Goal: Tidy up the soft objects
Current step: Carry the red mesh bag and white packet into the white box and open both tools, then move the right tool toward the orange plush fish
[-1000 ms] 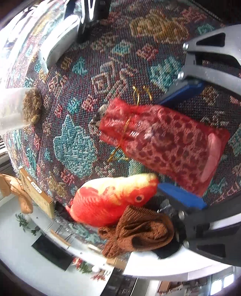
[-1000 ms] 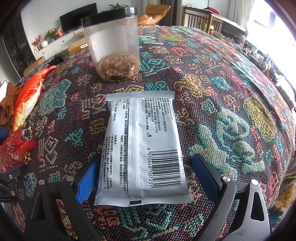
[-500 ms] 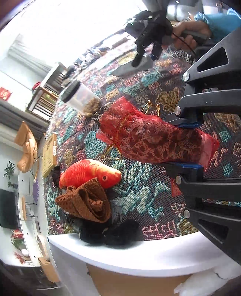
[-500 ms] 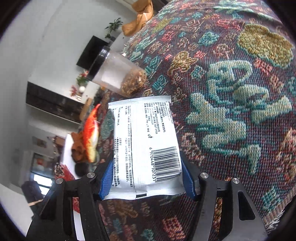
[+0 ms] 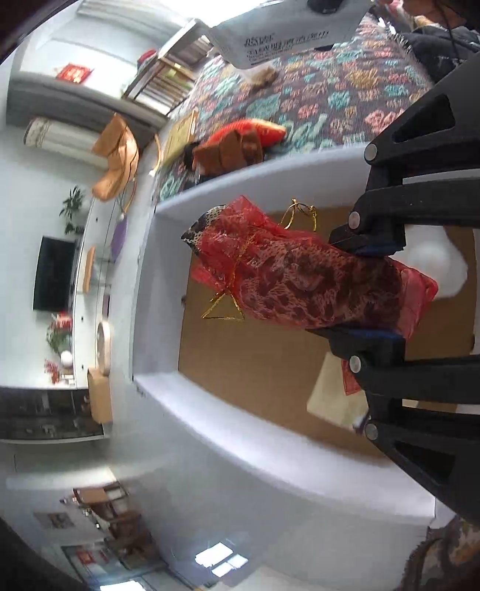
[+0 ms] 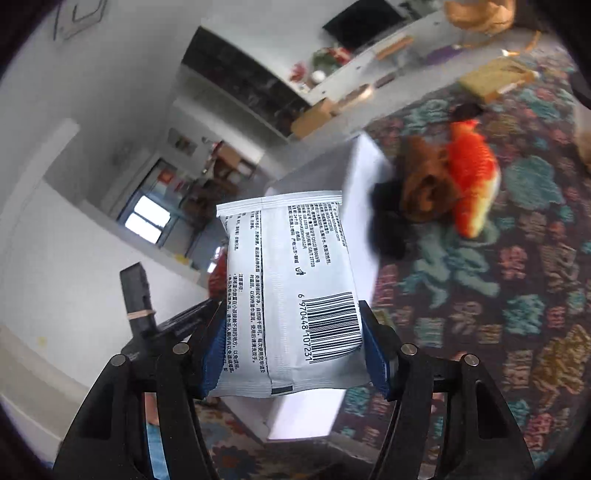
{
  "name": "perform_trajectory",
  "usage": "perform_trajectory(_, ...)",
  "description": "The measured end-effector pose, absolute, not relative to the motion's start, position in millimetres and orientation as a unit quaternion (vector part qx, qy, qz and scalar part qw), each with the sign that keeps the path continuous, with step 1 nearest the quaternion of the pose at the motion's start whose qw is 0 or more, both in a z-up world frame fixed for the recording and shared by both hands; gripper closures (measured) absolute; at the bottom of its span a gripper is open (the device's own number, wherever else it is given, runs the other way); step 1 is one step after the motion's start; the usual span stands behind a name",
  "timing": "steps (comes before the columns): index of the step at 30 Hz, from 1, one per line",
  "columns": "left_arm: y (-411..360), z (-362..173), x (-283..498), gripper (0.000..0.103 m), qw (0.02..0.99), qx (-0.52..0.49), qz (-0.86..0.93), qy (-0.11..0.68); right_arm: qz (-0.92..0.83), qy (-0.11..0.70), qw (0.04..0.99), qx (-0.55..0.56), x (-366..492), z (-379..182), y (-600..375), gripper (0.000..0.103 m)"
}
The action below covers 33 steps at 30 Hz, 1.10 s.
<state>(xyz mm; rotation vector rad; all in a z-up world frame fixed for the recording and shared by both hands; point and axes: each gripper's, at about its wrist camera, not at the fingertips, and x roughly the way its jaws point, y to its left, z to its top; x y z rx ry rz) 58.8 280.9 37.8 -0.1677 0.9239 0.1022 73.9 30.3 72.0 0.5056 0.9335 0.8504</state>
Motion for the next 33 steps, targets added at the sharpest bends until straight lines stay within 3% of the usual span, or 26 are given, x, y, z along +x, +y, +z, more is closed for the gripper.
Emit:
perform_trajectory(1, 292, 33, 57, 0.057, 0.886, -0.081, 0.074, 0.451, 0.406, 0.428, 0.779, 0.212, 74, 74, 55, 0.03)
perform_trajectory(2, 302, 26, 55, 0.046, 0.881, -0.083, 0.093, 0.457, 0.416, 0.432, 0.777, 0.19, 75, 74, 76, 0.016)
perform_trajectory(3, 313, 21, 51, 0.021, 0.878, -0.088, 0.111, 0.458, 0.42, 0.436, 0.777, 0.172, 76, 72, 89, 0.013)
perform_trajectory(4, 321, 18, 47, 0.008, 0.878, -0.095, 0.128, 0.451, 0.424, 0.44, 0.775, 0.163, 79, 71, 98, 0.013)
perform_trajectory(8, 329, 14, 38, 0.007, 0.884, -0.112, 0.151, 0.429, 0.4, 0.415, 0.802, 0.158, 82, 61, 68, 0.013)
perform_trajectory(12, 313, 15, 39, 0.007, 0.891, -0.133, 0.122, 0.415, 0.256, 0.408, 0.872, 0.088, 91, 29, -6, 0.013)
perform_trajectory(17, 227, 28, 52, 0.007, 0.905, -0.121, 0.015, 0.407, 0.055, 0.446, 0.893, 0.001, 105, -42, -97, 0.014)
perform_trajectory(22, 110, 26, 54, 0.007, 0.901, -0.061, -0.111, 0.415, -0.046, 0.461, 0.886, 0.033, 98, -71, -165, 0.014)
perform_trajectory(27, 17, -24, 71, 0.006, 0.875, -0.021, -0.167, 0.454, -0.075, 0.441, 0.894, -0.005, 100, -68, -161, 0.014)
perform_trajectory(33, -9, -85, 110, 0.006, 0.868, 0.021, -0.106, 0.484, -0.08, 0.444, 0.892, -0.04, 103, -71, -153, 0.013)
